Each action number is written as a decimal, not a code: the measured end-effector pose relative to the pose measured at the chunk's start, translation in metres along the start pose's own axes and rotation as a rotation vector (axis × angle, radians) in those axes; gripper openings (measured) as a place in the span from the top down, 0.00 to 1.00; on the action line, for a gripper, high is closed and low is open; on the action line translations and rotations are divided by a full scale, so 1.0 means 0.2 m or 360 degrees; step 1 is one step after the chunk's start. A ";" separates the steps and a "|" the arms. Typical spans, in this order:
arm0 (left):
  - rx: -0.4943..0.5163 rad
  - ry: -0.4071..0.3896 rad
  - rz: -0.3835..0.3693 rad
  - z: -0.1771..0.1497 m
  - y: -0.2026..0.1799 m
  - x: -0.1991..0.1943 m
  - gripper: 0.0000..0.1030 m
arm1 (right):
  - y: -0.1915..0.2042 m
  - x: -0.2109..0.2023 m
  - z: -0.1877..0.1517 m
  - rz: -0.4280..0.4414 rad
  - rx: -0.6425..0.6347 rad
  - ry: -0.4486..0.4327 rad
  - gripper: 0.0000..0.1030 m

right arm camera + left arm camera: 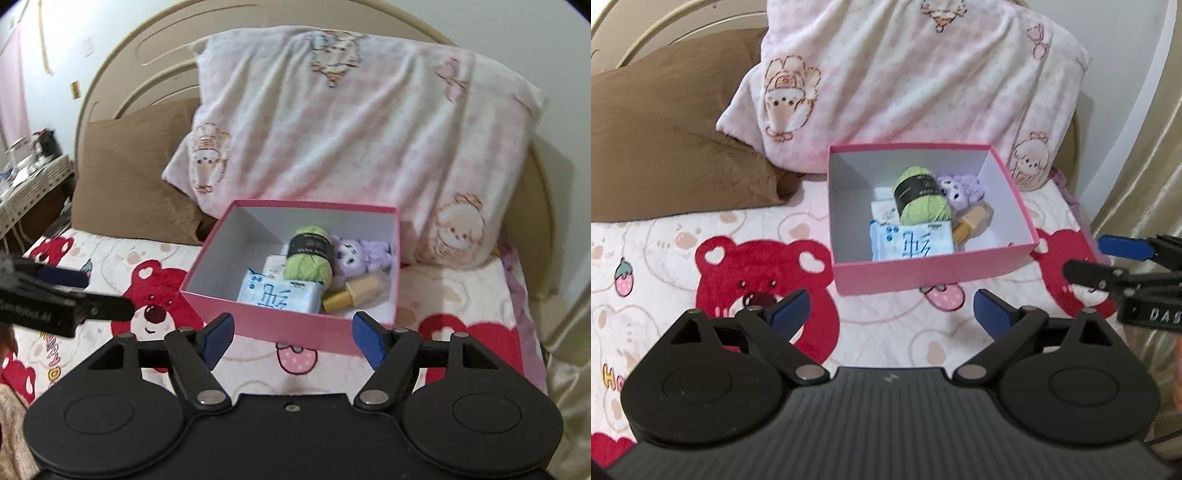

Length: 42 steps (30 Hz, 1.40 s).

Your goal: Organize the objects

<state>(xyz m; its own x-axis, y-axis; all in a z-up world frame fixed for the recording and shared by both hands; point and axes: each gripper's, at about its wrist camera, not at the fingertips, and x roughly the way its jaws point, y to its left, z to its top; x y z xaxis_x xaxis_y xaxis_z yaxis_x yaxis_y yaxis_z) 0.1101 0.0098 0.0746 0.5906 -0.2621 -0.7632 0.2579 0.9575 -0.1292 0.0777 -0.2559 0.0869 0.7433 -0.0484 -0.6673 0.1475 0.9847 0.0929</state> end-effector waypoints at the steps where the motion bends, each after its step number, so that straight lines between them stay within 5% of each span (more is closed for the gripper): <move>1: -0.0002 0.0014 0.0008 -0.02 0.00 0.00 0.04 | 0.00 0.00 -0.01 -0.0017 0.0018 0.0003 0.27; 14: -0.0072 0.0228 0.0105 -0.11 0.04 0.14 0.02 | 0.03 0.05 -0.09 -0.0158 0.0044 0.0098 0.24; 28: -0.0061 0.0231 0.0158 -0.13 0.10 0.14 0.02 | 0.08 0.08 -0.11 -0.0220 0.0082 0.0177 0.10; 42: -0.0054 0.0265 0.0181 -0.14 0.10 0.12 0.02 | 0.06 0.11 -0.10 -0.0277 0.0152 0.0254 0.10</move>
<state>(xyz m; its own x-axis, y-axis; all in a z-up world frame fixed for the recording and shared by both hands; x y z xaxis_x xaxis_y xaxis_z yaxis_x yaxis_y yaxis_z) 0.1072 0.0263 0.0356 0.4790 -0.1311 -0.8680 0.1691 0.9840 -0.0553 0.0822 -0.2419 0.0580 0.5900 -0.1811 -0.7868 0.3308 0.9432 0.0309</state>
